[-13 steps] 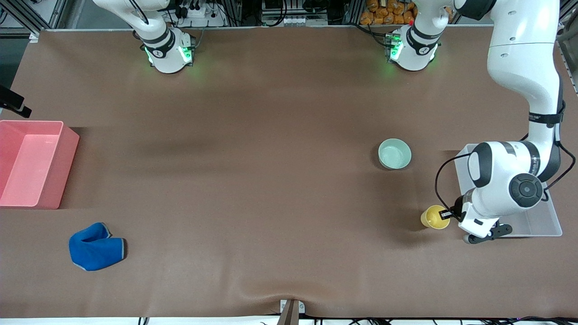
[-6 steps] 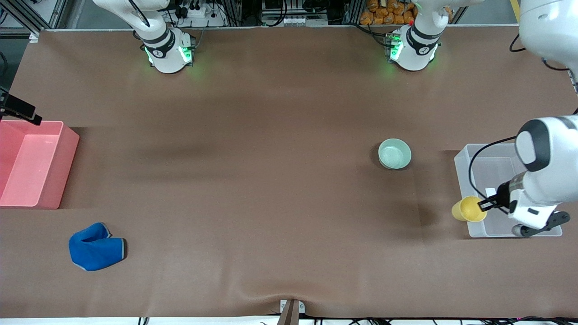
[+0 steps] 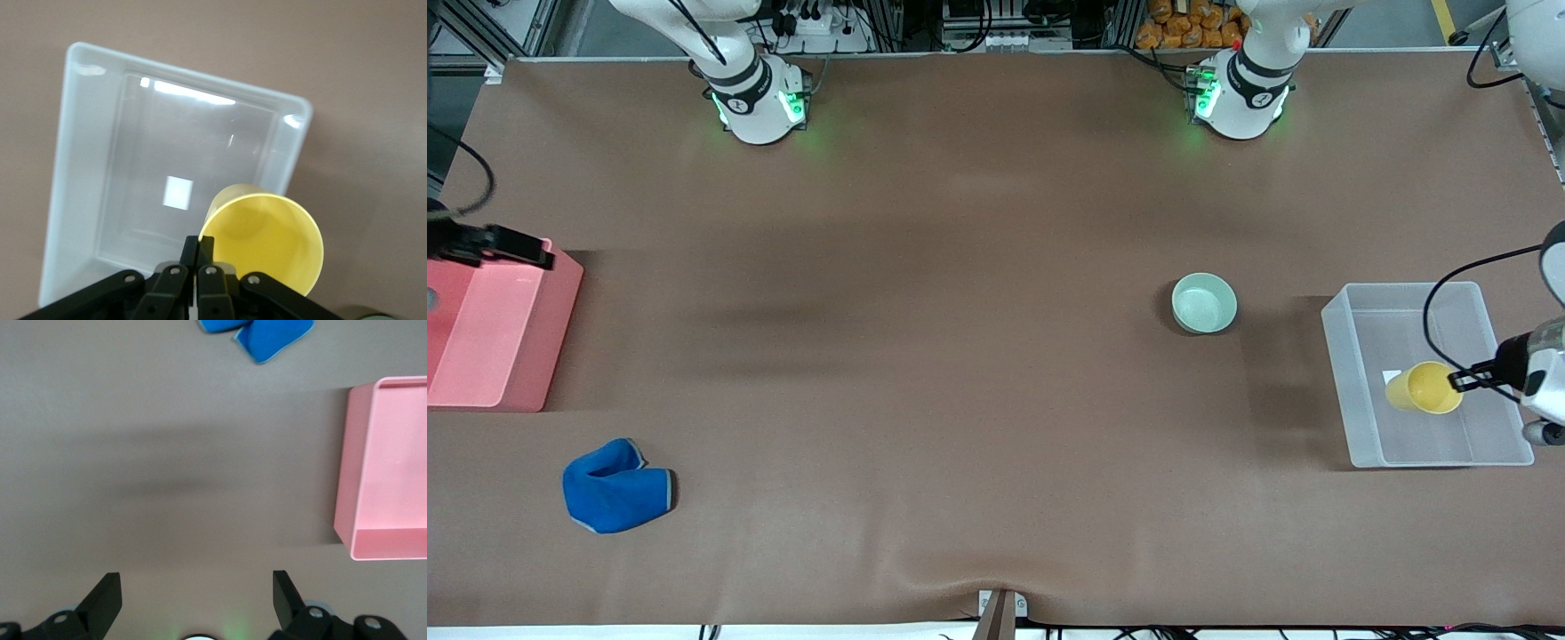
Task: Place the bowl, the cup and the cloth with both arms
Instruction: 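Lift the yellow cup with the left gripper into the clear bin, then lower the cup into the bin while the right gripper reaches the cloth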
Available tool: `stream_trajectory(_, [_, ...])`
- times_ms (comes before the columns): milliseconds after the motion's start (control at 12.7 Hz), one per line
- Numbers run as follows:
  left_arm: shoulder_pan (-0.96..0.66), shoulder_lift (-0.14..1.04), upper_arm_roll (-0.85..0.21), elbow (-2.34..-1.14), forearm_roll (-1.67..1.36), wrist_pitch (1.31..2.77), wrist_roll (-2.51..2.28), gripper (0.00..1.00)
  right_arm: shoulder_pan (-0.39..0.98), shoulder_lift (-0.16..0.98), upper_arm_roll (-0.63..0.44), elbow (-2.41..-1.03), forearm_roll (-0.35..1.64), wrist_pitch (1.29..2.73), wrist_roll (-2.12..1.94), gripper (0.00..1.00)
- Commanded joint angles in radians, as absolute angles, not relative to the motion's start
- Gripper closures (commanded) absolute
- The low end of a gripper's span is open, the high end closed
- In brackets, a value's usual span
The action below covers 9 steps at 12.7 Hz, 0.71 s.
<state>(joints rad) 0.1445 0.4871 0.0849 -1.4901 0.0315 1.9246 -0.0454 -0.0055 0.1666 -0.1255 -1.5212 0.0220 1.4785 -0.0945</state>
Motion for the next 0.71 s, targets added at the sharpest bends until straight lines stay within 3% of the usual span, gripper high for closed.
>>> stream_trajectory(0, [0.16,0.528,0.077,-1.479,0.035,1.933,-0.017,1.0,0.006,0.286,-0.127,-1.499,0.034,1.483,-0.107,0.0])
stream_trajectory(237, [0.16,0.571,0.077,-1.48,0.044,1.979,-0.011,1.0,-0.009,0.388,-0.13,-1.493,0.014,1.552,-0.11,0.0])
stream_trajectory(632, [0.189,0.633,0.077,-1.482,0.044,2.069,0.034,1.0,-0.1,0.514,-0.132,-1.491,0.014,1.836,-0.26,0.0])
